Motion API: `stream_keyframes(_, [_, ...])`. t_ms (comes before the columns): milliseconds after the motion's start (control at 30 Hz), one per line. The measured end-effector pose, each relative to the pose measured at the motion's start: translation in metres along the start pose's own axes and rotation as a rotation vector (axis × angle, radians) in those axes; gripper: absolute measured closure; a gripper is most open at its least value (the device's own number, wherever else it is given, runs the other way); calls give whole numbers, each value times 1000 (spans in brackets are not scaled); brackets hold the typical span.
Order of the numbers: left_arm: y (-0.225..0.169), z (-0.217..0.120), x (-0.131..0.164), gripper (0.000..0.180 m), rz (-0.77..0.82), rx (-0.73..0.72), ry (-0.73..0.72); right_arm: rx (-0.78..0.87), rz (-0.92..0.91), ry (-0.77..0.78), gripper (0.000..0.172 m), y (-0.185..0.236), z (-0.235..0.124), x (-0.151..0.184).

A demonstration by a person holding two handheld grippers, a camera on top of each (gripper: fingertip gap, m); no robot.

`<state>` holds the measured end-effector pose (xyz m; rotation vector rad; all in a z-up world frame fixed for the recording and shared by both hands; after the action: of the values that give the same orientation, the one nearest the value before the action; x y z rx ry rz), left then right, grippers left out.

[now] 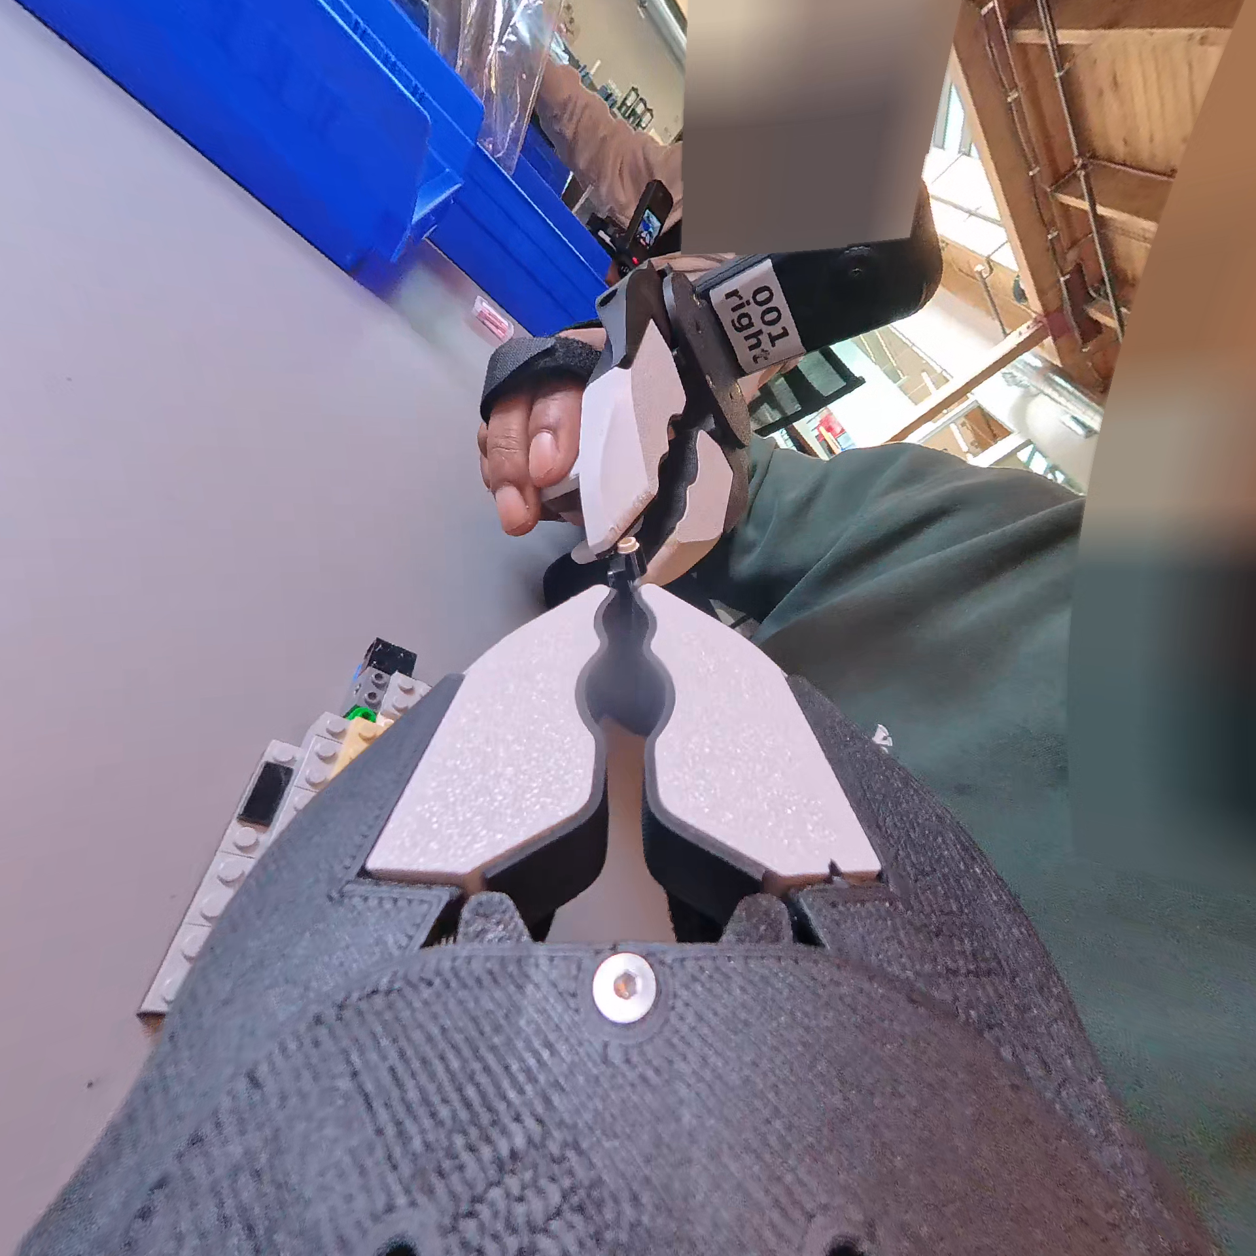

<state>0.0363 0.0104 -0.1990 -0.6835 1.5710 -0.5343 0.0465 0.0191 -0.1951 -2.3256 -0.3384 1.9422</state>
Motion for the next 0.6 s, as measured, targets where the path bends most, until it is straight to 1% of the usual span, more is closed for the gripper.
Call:
stream_keyframes(67, [-1,0,0,165,40,-10,3,28,-54,11,163,-1,0,1])
stream_keyframes(100, [-1,1,1,166,51,-20,10,35,-79,13,163,0,0,1])
stream_keyframes(133, [1,1,2,173,64,-37,14,34,-93,12,163,2,0,1])
stream_keyframes(200, [1,0,1,176,64,-34,-6,35,-109,16,163,2,0,1])
stream_keyframes(300, [-2,-1,0,177,51,-13,-21,31,-111,10,163,3,0,1])
stream_keyframes(400, [-2,-1,4,178,148,-83,25,39,-144,8,163,5,1,2])
stream_keyframes(433, [-1,-3,4,178,218,-135,53,42,-139,8,163,5,2,2])
stream_keyframes(500, [0,-11,5,178,413,-286,146,45,-115,16,161,3,2,5])
stream_keyframes(567, [-1,-35,-6,178,608,-486,216,33,-67,48,150,-2,2,11])
stream_keyframes(600, [-2,-54,-15,178,689,-596,239,24,-38,67,146,-4,2,15])
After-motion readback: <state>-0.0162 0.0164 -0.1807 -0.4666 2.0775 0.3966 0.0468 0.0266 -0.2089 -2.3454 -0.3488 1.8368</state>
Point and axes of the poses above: each gripper's, where its closed fingertips meet, z out along the fingers, x out of its underside, y = z × x across the jaws, the point moved 1 cm from there along -z, back along the fingers, and after that the axes turned 1 degree about z, right-handed, at the moved point
